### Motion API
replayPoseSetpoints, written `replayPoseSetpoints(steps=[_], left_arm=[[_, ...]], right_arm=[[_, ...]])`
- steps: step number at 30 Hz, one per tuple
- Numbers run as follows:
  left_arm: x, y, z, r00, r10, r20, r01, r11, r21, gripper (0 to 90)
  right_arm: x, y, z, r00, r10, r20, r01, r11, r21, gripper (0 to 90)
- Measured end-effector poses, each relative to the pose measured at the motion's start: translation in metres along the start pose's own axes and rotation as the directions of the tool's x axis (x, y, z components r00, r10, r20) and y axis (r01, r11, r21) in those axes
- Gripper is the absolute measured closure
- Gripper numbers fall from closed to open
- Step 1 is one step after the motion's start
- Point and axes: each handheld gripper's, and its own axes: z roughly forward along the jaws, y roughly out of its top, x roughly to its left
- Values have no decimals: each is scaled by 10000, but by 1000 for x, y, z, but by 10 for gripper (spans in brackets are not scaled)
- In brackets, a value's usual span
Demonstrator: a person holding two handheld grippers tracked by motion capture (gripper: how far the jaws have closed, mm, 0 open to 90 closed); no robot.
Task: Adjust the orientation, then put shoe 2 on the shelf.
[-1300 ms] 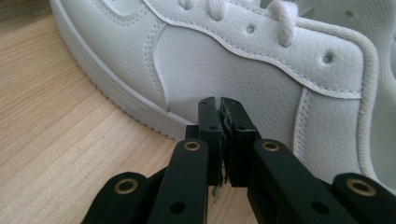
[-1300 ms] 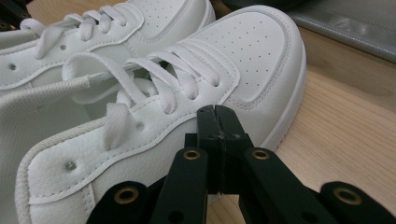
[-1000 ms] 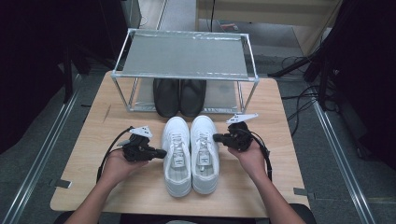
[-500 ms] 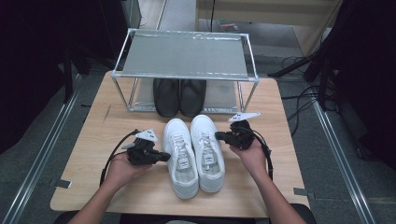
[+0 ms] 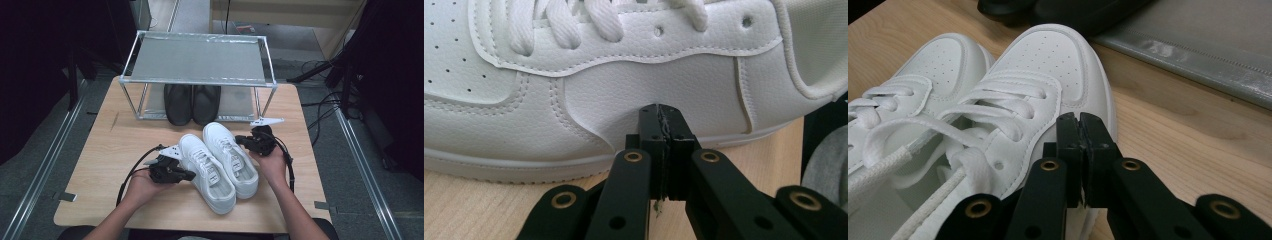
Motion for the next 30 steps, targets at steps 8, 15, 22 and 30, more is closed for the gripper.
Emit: replayPoseSetpoints(steps=[8, 15, 22, 30], left_arm=[[-2, -1, -6, 10000, 76, 25, -76, 10000, 31, 785], [4, -5, -24, 9998, -125, -155, 119, 9992, -383, 708], [16, -11, -39, 9977, -432, -531, 400, 9974, -598, 677], [25, -14, -45, 9950, -721, -687, 672, 9952, -718, 606]], right_arm=[[-2, 2, -10, 10000, 48, 32, -47, 9993, -368, 811], [4, 3, -18, 9999, -110, -105, 102, 9973, -731, 700], [5, 4, -27, 9993, 14, -370, -51, 9950, -1001, 604], [12, 2, -31, 9992, -128, -369, 90, 9949, -1001, 565]])
